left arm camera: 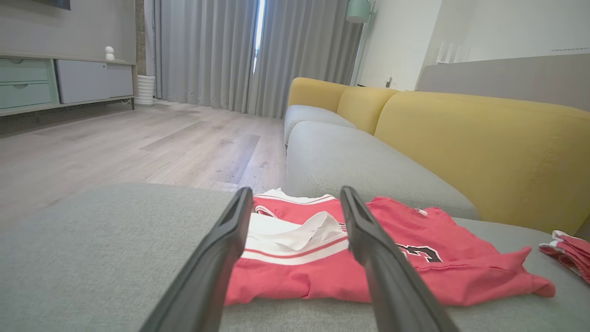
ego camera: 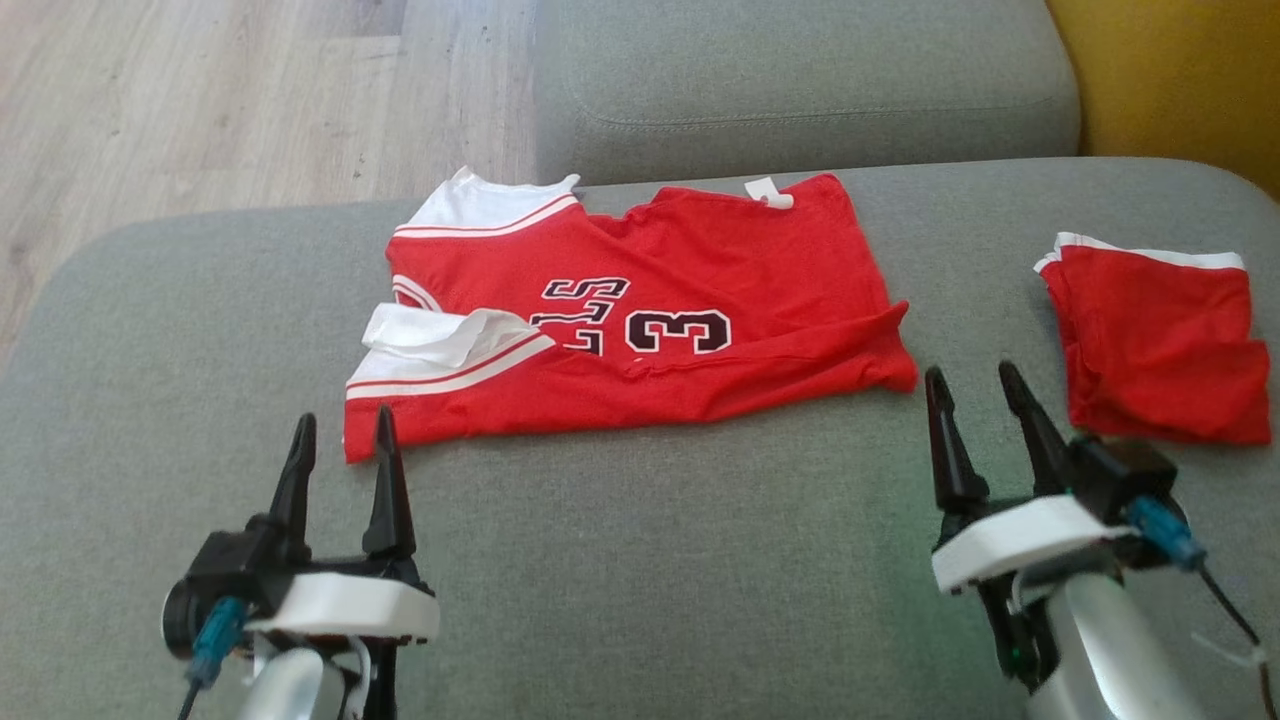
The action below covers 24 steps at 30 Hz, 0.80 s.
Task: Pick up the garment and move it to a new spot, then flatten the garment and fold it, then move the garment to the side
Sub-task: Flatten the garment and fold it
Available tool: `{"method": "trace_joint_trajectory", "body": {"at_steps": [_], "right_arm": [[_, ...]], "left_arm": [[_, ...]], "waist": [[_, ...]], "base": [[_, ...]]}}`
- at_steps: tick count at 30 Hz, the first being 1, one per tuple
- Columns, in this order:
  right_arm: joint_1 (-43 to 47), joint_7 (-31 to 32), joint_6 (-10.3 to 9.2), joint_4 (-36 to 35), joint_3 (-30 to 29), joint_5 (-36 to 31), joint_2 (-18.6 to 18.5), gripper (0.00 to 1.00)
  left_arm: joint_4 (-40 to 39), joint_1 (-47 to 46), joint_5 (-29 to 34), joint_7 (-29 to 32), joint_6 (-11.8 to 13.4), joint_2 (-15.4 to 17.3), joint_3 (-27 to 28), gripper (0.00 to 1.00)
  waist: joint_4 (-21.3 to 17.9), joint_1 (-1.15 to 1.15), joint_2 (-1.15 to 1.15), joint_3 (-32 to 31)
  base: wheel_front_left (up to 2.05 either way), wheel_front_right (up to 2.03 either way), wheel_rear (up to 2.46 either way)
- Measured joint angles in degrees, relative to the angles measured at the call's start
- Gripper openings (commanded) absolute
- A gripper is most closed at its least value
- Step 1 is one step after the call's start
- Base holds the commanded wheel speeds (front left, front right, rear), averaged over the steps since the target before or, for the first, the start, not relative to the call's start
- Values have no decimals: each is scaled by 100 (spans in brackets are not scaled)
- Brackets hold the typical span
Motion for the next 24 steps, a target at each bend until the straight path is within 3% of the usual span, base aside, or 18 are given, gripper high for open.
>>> {"method": "trace_joint_trajectory", "body": {"at_steps": [14,24], "right_arm": [[79,0,0,-246,108,124,1,100],[-192,0,0,-464,180,175,1,100]], "left_arm": [[203,4,298,0,-294,-245,523,100],[1290,-772,387,430,-134,-235,546,100]], "waist": [[-109,1,0,94],[-155,1,0,531]], "base": [[0,0,0],[0,0,0]]}}
